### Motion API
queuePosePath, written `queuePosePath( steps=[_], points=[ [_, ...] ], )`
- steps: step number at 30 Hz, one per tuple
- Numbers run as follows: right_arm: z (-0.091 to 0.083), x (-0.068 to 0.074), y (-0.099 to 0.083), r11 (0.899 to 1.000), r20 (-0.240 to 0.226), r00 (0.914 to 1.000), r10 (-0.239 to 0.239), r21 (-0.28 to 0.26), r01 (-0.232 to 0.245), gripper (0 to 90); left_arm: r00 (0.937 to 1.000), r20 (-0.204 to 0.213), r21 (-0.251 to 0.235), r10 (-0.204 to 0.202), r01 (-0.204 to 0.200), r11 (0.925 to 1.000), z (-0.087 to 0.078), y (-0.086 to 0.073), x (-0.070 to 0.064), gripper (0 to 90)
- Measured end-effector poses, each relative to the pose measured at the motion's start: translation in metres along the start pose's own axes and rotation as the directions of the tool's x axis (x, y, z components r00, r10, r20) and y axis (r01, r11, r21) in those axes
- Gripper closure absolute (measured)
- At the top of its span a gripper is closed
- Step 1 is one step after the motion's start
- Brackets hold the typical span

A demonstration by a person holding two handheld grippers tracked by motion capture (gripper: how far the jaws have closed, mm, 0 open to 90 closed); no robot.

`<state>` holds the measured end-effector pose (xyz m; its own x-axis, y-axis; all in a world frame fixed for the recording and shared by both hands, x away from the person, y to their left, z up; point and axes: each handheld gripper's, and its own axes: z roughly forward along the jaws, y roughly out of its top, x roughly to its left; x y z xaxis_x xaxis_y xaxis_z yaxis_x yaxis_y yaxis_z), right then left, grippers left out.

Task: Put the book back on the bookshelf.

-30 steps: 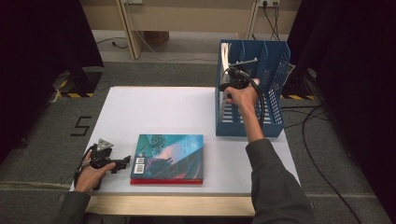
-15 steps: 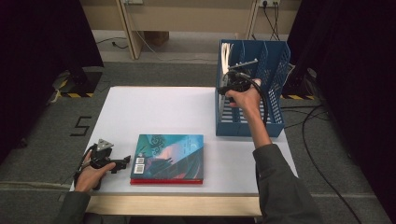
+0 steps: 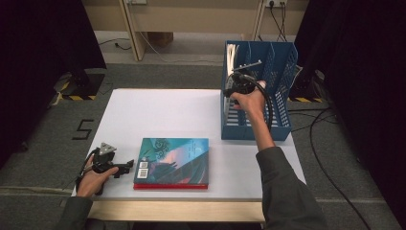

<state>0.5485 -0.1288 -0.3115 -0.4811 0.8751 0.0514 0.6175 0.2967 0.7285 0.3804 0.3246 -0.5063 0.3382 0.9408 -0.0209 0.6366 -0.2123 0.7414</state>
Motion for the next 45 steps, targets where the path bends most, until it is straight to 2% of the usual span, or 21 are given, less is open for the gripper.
queuePosePath(
  steps=[4,8,12,14,21,28,35,40,42,45],
  points=[
    [-0.004,0.0,-0.006,1.0,-0.015,0.9997,0.018,-0.002,-0.018,43.5,1.0,0.0,0.0,-0.001,0.001,1.0,0.0,0.0,0.0,6.2],
    [-0.012,0.002,-0.017,1.0,-0.046,0.9986,0.027,0.003,-0.027,37.3,1.0,0.0,0.001,0.0,0.0,1.0,0.0,0.0,0.0,6.2],
    [-0.019,0.002,-0.03,1.0,-0.073,0.9972,0.015,0.001,-0.015,37.3,1.0,0.0,-0.001,-0.002,0.002,1.0,0.0,0.0,0.0,6.1],
    [-0.021,0.0,-0.036,1.0,-0.091,0.9955,0.024,0.004,-0.024,36.1,1.0,0.0,0.0,-0.001,0.001,1.0,0.0,0.0,0.0,6.1],
    [-0.026,-0.007,-0.055,0.999,-0.099,0.9945,0.035,0.009,-0.034,34.4,1.0,0.001,-0.001,-0.002,0.002,1.0,0.0,0.0,0.0,6.1],
    [-0.034,-0.005,-0.075,0.999,-0.142,0.9893,0.032,0.008,-0.032,32.8,1.0,0.001,0.0,-0.001,0.001,1.0,0.0,0.0,0.0,6.1],
    [-0.042,-0.007,-0.092,0.999,-0.156,0.9872,0.033,-0.002,-0.034,29.9,1.0,0.001,-0.001,-0.002,0.002,1.0,0.0,0.0,0.0,6.1],
    [-0.045,-0.006,-0.106,0.999,-0.181,0.9827,0.04,-0.001,-0.04,27.6,1.0,0.001,-0.001,-0.002,0.002,1.0,0.0,0.0,0.0,6.1],
    [-0.046,-0.005,-0.111,1.0,-0.183,0.9827,0.029,-0.002,-0.03,26.7,1.0,0.002,0.0,-0.002,0.002,1.0,0.0,0.0,0.0,6.1],
    [-0.048,-0.003,-0.118,0.999,-0.203,0.9784,0.037,-0.017,-0.042,25.8,1.0,0.001,-0.001,-0.002,0.002,1.0,0.0,0.0,0.0,6.1]
  ],
)
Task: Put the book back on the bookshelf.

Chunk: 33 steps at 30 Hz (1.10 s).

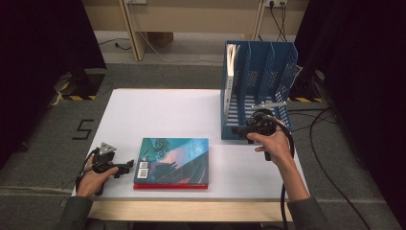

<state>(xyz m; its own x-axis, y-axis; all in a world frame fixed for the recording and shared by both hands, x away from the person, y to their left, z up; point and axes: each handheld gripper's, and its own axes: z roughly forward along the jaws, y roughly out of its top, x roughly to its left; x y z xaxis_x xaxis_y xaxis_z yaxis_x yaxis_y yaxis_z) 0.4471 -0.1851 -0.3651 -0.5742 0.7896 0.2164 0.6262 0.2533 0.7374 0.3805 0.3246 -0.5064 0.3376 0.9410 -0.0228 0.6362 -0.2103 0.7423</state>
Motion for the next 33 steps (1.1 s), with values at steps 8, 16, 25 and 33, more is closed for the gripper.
queuePosePath(
  steps=[8,16,25,33],
  points=[
    [0.004,0.002,-0.028,1.0,-0.051,0.9986,0.013,-0.008,-0.013,25.2,1.0,0.0,0.001,0.001,-0.001,1.0,0.0,0.0,0.0,6.1],
    [0.008,0.003,-0.047,0.999,-0.087,0.9956,0.035,-0.008,-0.035,24.5,1.0,0.0,0.0,0.002,-0.002,1.0,0.0,0.0,0.0,6.1],
    [0.013,0.002,-0.06,0.998,-0.109,0.9916,0.07,0.014,-0.069,24.8,1.0,0.0,0.0,0.002,-0.002,1.0,0.0,0.0,0.0,6.0],
    [0.019,0.011,-0.065,0.998,-0.129,0.99,0.057,0.032,-0.053,24.6,1.0,0.001,0.0,0.001,-0.001,1.0,0.0,0.0,0.0,5.9]
  ],
)
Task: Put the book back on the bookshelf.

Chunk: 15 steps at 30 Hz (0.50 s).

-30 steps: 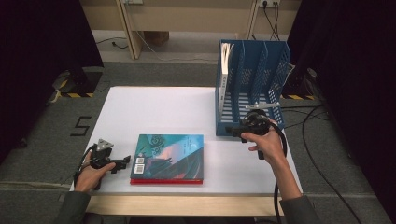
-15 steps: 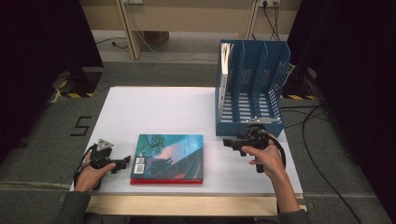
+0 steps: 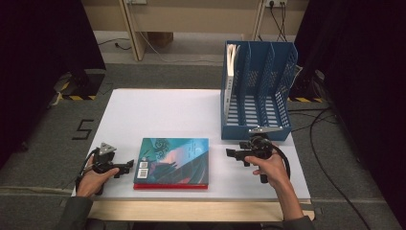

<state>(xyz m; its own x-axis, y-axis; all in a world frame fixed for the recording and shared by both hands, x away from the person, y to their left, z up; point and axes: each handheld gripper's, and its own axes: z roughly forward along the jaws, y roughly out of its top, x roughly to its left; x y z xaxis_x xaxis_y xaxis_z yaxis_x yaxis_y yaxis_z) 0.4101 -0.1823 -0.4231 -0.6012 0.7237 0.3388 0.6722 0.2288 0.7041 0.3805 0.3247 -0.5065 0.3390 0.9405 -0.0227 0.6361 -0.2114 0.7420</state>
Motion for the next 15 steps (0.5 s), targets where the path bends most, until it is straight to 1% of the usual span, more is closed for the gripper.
queuePosePath(
  steps=[4,6,9,11,12,15],
  points=[
    [0.01,0.005,-0.006,1.0,-0.023,0.9997,-0.006,0.028,0.006,24.5,1.0,0.004,-0.001,-0.003,0.003,1.0,0.0,0.0,0.0,6.1],
    [0.014,0.006,-0.007,0.999,-0.034,0.9994,-0.002,0.033,0.004,24.5,1.0,0.009,-0.003,-0.001,0.001,1.0,-0.001,0.0,0.001,6.3],
    [0.018,0.008,-0.009,0.999,-0.043,0.9991,0.003,0.039,-0.001,24.3,0.9999,0.011,-0.006,0.004,-0.004,1.0,-0.002,0.0,0.002,9.2],
    [0.021,0.011,-0.009,0.999,-0.062,0.9981,0.008,0.041,-0.006,24.3,1.0,0.009,-0.012,0.003,-0.003,0.9999,-0.004,0.0,0.002,14.1],
    [0.023,0.012,-0.009,0.999,-0.064,0.9979,0.009,0.043,-0.006,24.3,0.9999,0.016,-0.013,0.0,0.0,0.9999,-0.005,0.001,0.002,15.4],
    [0.028,0.017,-0.011,0.998,-0.072,0.9974,0.004,0.055,0.0,23.9,0.9997,0.022,-0.016,0.011,-0.011,0.9998,-0.006,0.002,0.0,14.9]
  ],
)
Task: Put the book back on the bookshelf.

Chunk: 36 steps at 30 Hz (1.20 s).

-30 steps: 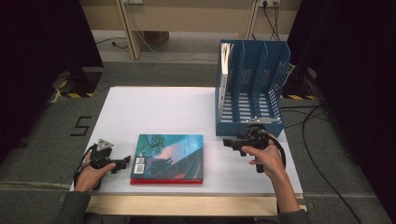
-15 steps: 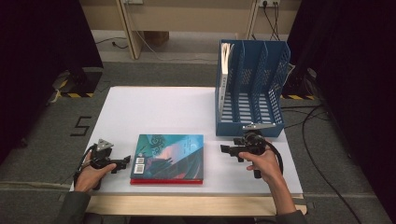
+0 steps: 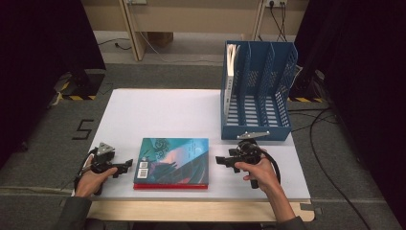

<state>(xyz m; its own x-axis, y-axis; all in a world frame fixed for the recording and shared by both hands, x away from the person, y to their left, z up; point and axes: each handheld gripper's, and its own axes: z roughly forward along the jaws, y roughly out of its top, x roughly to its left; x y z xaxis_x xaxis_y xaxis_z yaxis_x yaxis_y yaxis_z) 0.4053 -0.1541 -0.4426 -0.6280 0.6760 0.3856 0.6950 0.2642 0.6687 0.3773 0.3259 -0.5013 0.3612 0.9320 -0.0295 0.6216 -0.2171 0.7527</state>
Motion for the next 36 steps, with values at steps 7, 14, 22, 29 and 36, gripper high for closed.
queuePosePath(
  steps=[7,14,22,29,36],
  points=[
    [0.011,0.004,-0.003,1.0,-0.001,1.0,0.001,0.022,-0.001,23.6,0.9993,0.036,-0.018,0.011,-0.01,0.9998,-0.006,0.006,-0.008,14.8],
    [0.02,0.004,-0.006,0.999,-0.016,0.9999,0.007,0.04,-0.006,23.2,0.9971,0.068,-0.005,0.035,-0.035,0.9994,-0.006,0.006,-0.015,14.8],
    [0.027,0.005,-0.007,0.999,-0.023,0.9995,0.021,0.048,-0.02,23.3,0.9949,0.094,-0.004,0.037,-0.037,0.9993,-0.008,0.008,-0.018,18.8],
    [0.033,0.007,-0.008,0.998,-0.05,0.9983,0.029,0.059,-0.026,23.3,0.9914,0.091,-0.008,0.094,-0.094,0.9956,-0.015,0.011,-0.027,38.1],
    [0.041,0.009,-0.008,0.997,-0.062,0.9977,0.028,0.078,-0.023,23.4,0.9912,0.082,-0.012,0.104,-0.104,0.9945,-0.017,0.012,-0.031,45.1]
  ],
)
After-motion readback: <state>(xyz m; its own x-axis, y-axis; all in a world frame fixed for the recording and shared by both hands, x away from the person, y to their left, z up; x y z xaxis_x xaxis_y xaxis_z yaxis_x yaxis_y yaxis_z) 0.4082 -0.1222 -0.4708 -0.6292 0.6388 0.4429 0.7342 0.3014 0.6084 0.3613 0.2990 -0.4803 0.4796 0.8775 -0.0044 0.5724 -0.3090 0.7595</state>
